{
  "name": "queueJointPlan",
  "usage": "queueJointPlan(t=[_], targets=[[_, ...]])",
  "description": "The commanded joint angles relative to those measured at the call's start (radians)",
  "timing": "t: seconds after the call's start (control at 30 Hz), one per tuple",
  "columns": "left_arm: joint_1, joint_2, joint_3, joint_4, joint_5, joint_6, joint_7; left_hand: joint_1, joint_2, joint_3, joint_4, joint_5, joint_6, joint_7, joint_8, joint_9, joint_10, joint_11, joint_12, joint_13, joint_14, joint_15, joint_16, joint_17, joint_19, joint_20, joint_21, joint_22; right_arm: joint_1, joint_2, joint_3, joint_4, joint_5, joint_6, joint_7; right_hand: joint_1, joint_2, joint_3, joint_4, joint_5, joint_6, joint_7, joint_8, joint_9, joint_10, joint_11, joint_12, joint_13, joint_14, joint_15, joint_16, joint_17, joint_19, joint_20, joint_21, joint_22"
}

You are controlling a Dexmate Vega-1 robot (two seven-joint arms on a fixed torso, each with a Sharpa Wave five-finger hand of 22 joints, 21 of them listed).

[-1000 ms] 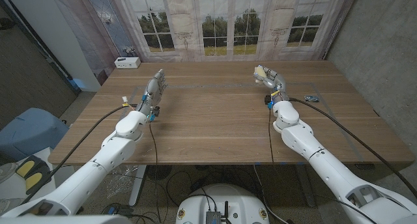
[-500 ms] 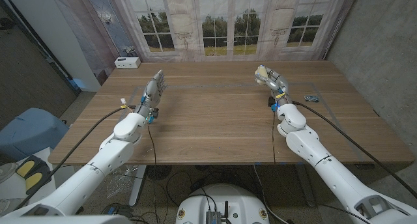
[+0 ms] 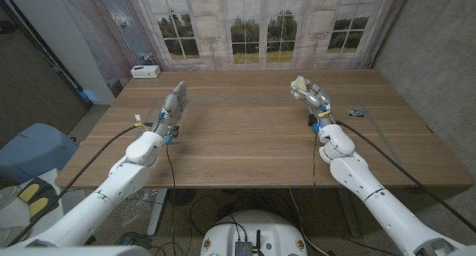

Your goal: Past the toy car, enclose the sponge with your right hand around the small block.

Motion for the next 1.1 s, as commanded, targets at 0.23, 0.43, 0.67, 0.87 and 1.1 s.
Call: queueJointPlan(t=[0.23, 0.43, 0.67, 0.87, 1.1], targets=[[0.068, 0.043, -0.02, -0.084, -0.008, 0.024, 0.006, 0.001, 0.006, -0.003, 0.001, 0.008, -0.034, -0.008, 0.004, 0.002, -0.066, 0.002, 0.003, 0.003, -0.082, -0.01, 0.005, 0.003, -0.005, 0.008, 0.001, 0.002, -0.087, -0.015, 0.029, -0.057, 0.119, 0.052, 0.093, 0.12, 0.123, -0.002, 0.006, 0.004, 0.004, 0.007, -0.002, 0.006, 0.002, 0.007, -0.002, 0.005, 0.173, -0.244, 0.004, 0.002, -0.01, -0.13, 0.016, 0.005], [0.085, 0.061, -0.026, -0.108, -0.017, 0.048, 0.006, 0.001, 0.006, -0.003, 0.001, 0.008, -0.033, -0.008, 0.004, 0.002, -0.066, 0.003, 0.003, 0.003, -0.081, -0.01, 0.005, 0.003, -0.005, 0.008, 0.0, 0.002, -0.103, -0.008, 0.035, -0.056, 0.154, 0.066, 0.119, 0.121, 0.122, -0.003, 0.006, 0.004, 0.002, 0.008, -0.003, 0.006, 0.001, 0.008, -0.003, 0.005, 0.174, -0.244, 0.003, 0.003, -0.011, -0.13, 0.021, 0.005], [0.076, 0.073, -0.025, -0.103, -0.028, 0.067, -0.017, 0.001, 0.006, -0.004, 0.001, 0.008, -0.034, -0.009, 0.003, 0.002, -0.068, 0.001, 0.003, 0.003, -0.082, -0.009, 0.005, 0.003, -0.006, 0.008, 0.0, 0.002, -0.114, -0.006, 0.038, -0.062, 0.162, 0.078, 0.125, 0.122, 0.122, -0.004, 0.007, 0.004, 0.002, 0.01, -0.004, 0.007, 0.002, 0.009, -0.003, 0.005, 0.176, -0.244, 0.002, 0.003, -0.013, -0.13, 0.026, 0.006], [0.054, 0.065, -0.011, -0.072, -0.04, 0.071, -0.05, 0.001, 0.006, -0.005, 0.001, 0.008, -0.035, -0.008, 0.002, 0.002, -0.069, 0.003, 0.002, 0.003, -0.083, -0.009, 0.005, 0.003, -0.006, 0.008, 0.0, 0.002, -0.132, -0.01, 0.036, -0.085, 0.157, 0.075, 0.107, 0.123, 0.122, -0.005, 0.007, 0.004, 0.0, 0.012, -0.005, 0.007, 0.0, 0.01, -0.005, 0.006, 0.178, -0.244, 0.001, 0.003, -0.015, -0.13, 0.031, 0.007], [0.035, 0.06, -0.001, -0.041, -0.045, 0.058, -0.083, 0.001, 0.007, -0.005, 0.001, 0.008, -0.036, -0.009, 0.002, 0.002, -0.071, 0.004, 0.002, 0.003, -0.085, -0.009, 0.004, 0.003, -0.008, 0.008, -0.001, 0.003, -0.164, -0.018, 0.031, -0.12, 0.122, 0.08, 0.068, 0.124, 0.122, -0.006, 0.007, 0.004, -0.005, 0.012, -0.008, 0.007, -0.003, 0.013, -0.006, 0.006, 0.179, -0.244, 0.0, 0.004, -0.017, -0.13, 0.036, 0.007]])
